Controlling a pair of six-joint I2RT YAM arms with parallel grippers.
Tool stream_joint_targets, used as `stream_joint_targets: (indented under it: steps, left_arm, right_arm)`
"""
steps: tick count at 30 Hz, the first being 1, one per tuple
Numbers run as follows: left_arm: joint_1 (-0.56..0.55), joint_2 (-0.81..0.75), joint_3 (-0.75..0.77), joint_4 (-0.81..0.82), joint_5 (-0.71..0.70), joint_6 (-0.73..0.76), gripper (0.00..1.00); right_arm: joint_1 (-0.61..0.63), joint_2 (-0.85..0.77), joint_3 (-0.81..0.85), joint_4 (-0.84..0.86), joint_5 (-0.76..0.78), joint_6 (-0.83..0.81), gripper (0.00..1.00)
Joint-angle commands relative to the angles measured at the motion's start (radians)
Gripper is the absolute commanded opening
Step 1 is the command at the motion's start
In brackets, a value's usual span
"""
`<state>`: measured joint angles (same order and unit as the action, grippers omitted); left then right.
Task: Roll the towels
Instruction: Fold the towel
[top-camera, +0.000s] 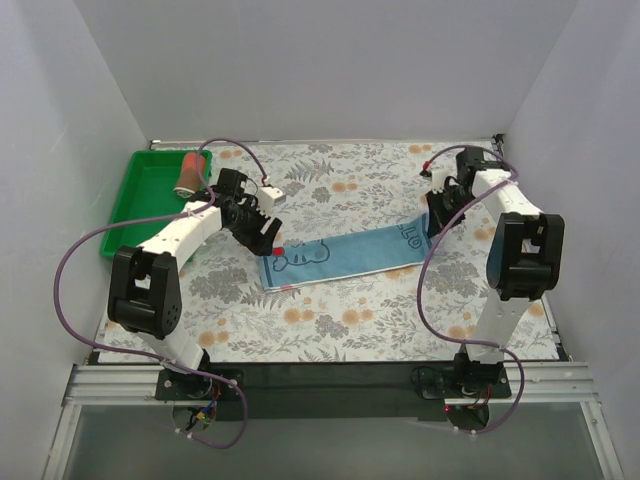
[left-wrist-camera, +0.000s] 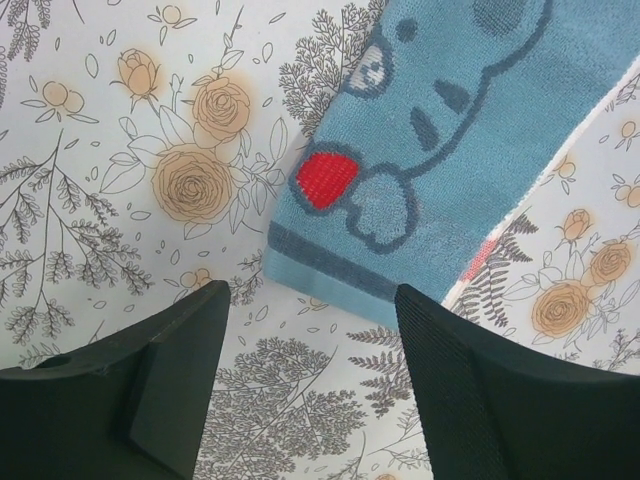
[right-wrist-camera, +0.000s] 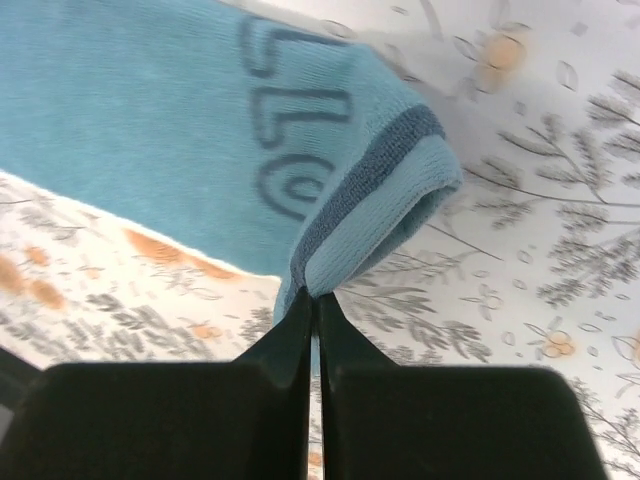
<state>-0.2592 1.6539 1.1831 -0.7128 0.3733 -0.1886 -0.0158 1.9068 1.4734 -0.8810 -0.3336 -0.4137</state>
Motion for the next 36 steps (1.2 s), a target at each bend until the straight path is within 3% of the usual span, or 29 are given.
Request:
stream_joint_targets:
  steps: [1, 2, 4, 5, 10, 19, 36]
  left_arm:
    - [0.002, -0.04, 0.026, 0.007, -0.005, -0.014, 0.64]
    - [0.002, -0.04, 0.027, 0.01, -0.005, -0.015, 0.8]
    - [0.003, -0.04, 0.035, 0.009, 0.003, -0.025, 0.85]
    - [0.006, -0.039, 0.035, 0.01, 0.009, -0.031, 0.95]
    - [0.047, -0.02, 0.061, -0.008, 0.105, -0.06, 0.95]
    - [0.083, -0.014, 0.07, -0.027, 0.122, -0.054, 0.96]
    - [0.097, -0.008, 0.053, -0.036, 0.125, -0.035, 0.97]
  right_arm:
    - [0.06, -0.08, 0.045, -0.053, -0.131, 0.026, 0.01]
    - [0.085, -0.092, 0.044, -0.056, -0.146, 0.032, 0.01]
    - [0.129, -0.098, 0.038, -0.059, -0.179, 0.041, 0.01]
    - [0.143, -0.103, 0.034, -0.059, -0.185, 0.042, 0.01]
    - [0.253, -0.078, 0.042, -0.055, -0.223, 0.072, 0.01]
    - [0.404, 0.041, 0.16, -0.036, -0.288, 0.144, 0.01]
    - [0.533, 0.187, 0.254, 0.01, -0.328, 0.231, 0.01]
